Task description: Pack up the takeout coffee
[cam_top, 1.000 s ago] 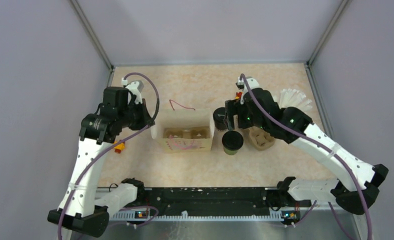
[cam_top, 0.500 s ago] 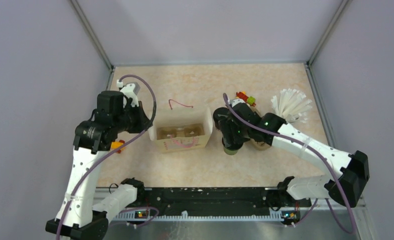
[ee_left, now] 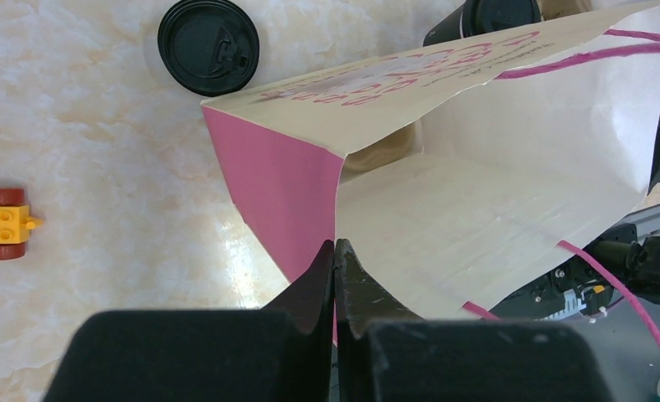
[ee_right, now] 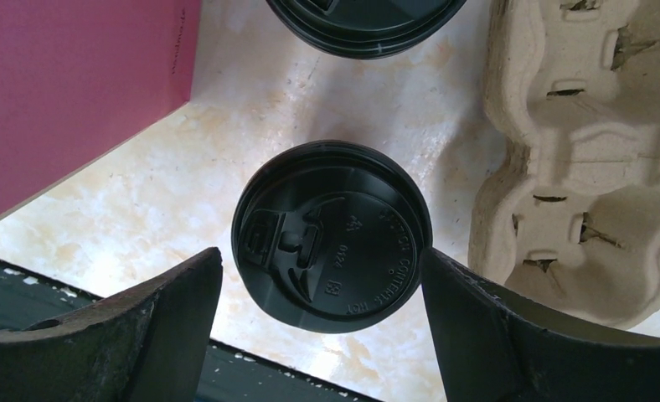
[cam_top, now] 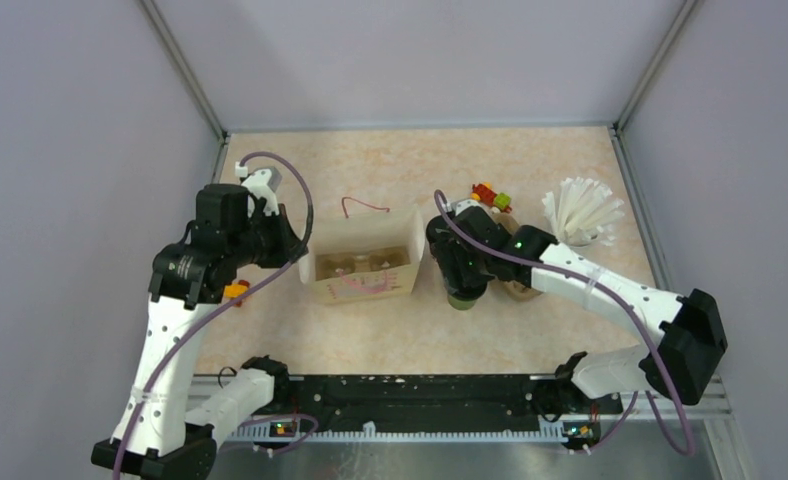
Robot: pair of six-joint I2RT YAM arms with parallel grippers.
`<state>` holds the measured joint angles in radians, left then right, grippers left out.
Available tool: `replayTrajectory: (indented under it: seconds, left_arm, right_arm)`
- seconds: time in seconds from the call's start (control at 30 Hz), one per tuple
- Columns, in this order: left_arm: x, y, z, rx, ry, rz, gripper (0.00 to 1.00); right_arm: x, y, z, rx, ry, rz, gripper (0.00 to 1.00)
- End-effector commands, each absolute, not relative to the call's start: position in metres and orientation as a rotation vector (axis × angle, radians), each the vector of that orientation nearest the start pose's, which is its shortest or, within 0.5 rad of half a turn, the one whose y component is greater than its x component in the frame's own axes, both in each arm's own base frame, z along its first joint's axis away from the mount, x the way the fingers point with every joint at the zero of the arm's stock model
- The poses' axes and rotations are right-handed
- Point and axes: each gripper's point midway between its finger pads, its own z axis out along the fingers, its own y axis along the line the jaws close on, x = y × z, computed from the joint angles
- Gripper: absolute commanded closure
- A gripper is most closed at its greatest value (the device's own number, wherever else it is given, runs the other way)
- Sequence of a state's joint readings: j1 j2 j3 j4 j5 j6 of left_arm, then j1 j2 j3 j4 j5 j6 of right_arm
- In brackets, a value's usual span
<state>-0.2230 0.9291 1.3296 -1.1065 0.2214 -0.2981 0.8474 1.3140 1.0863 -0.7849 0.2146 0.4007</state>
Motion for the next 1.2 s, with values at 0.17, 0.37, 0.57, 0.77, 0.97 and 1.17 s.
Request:
replayTrajectory:
  seconds: [0.17,0.37,0.57,0.77,0.97,1.17]
  left_arm:
    - [0.213,-0.103,0.301,0.028,2.244,-0.558,1.00]
    - [0.213,-0.102,0.302,0.026,2.242,-0.554,1.00]
    - [0.213,-0.101,0.303,0.027,2.240,-0.549,1.00]
    - [0.214,-0.101,0.304,0.032,2.241,-0.542,1.00]
    - [0.214,-0.100,0.305,0.033,2.240,-0.539,1.00]
    - [0.214,-0.102,0.305,0.032,2.238,-0.547,1.00]
  right_arm:
    - [0.233,0.210,0.137,-0.471,2.499,0.143,0.16]
    - [0.234,0.210,0.149,-0.461,2.496,0.140,0.16]
    - [0.235,0.210,0.161,-0.457,2.491,0.140,0.15]
    - [0.232,0.209,0.156,-0.466,2.508,0.135,0.15]
    - [0.228,0.209,0.145,-0.477,2.533,0.137,0.15]
    - [0.226,0.208,0.134,-0.489,2.560,0.118,0.15]
